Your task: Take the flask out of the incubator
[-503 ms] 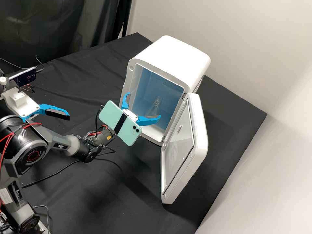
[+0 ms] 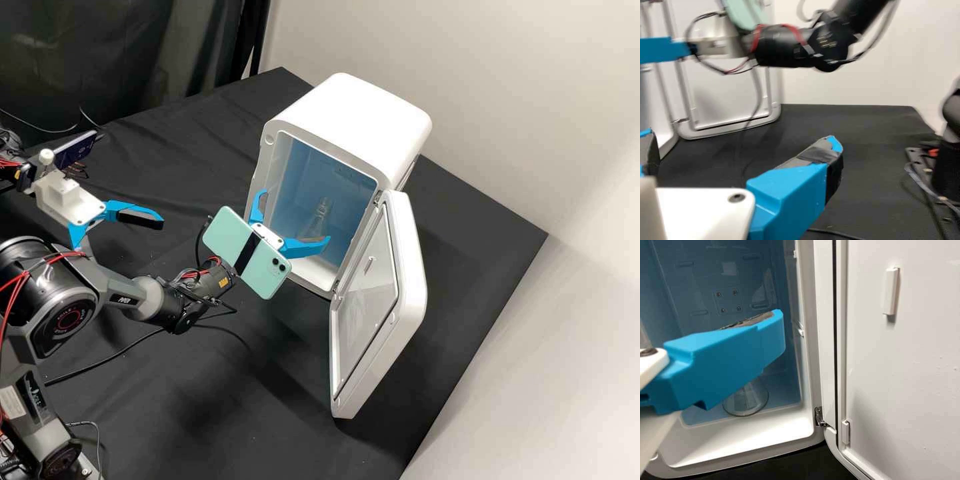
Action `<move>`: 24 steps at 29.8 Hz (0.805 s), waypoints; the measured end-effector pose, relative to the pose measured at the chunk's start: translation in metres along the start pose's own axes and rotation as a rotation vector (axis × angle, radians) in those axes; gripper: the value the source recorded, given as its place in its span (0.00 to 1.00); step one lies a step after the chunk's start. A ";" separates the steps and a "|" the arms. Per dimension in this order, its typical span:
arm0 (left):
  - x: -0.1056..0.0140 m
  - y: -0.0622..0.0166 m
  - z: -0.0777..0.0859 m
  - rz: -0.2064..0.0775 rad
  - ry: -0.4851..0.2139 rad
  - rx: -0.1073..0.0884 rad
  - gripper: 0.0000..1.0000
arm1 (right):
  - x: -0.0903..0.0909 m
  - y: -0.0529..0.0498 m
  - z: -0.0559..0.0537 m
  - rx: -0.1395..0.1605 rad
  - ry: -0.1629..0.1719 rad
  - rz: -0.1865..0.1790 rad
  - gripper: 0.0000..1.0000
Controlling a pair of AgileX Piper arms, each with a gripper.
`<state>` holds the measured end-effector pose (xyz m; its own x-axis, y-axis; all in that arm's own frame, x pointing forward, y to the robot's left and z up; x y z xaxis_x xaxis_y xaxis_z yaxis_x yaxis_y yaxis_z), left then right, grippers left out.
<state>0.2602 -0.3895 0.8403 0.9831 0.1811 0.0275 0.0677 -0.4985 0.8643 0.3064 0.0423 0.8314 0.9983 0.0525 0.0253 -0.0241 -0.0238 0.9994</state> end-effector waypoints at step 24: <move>-0.016 0.0184 -0.042 0.093 0.110 -0.028 1.00 | 0.000 0.000 0.000 0.000 0.000 0.000 1.00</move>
<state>0.2390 -0.3656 0.8770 0.9601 0.2280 0.1620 -0.0293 -0.4938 0.8691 0.3064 0.0423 0.8314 0.9983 0.0525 0.0253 -0.0241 -0.0238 0.9994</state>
